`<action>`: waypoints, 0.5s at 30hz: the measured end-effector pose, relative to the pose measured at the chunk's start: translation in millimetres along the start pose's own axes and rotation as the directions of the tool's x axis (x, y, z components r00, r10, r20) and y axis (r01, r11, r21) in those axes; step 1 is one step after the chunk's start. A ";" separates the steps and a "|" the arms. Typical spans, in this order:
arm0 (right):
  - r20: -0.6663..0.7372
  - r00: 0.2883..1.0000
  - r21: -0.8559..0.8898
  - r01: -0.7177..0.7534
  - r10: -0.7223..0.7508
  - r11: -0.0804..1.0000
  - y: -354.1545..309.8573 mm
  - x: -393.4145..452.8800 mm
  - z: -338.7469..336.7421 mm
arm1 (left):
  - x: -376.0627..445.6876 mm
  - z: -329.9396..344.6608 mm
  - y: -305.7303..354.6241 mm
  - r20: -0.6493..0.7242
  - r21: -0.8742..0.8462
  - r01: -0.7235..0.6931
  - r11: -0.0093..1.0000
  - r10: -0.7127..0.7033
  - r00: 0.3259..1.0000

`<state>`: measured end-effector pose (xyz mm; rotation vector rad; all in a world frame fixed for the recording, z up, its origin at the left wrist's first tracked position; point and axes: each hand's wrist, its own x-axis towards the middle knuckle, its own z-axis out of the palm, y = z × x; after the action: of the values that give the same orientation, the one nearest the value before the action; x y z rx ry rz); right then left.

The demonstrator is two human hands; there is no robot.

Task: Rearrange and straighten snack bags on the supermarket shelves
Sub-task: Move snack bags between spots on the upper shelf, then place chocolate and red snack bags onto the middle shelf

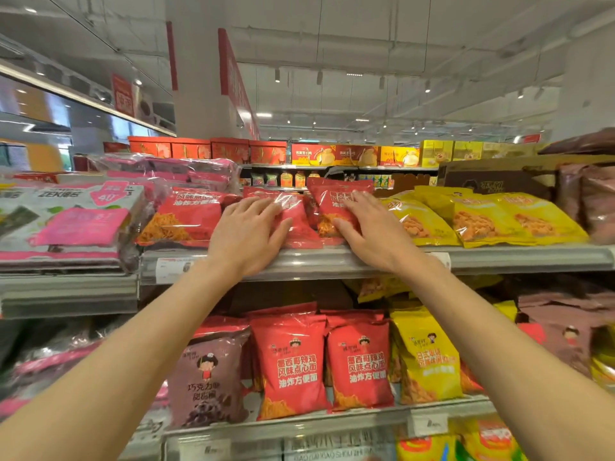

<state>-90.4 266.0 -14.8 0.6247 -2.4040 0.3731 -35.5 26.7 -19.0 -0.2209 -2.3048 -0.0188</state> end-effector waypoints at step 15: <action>-0.107 0.924 0.832 -0.119 0.367 0.542 -32.9 -139.2 33.9 | -169.3 -6.6 3.0 -0.101 -0.809 0.237 0.538 -0.523 0.846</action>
<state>6.6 272.1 -125.0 0.5416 -1.9355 1.6612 81.9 3.1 -138.8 -0.1084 -1.8056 -1.2280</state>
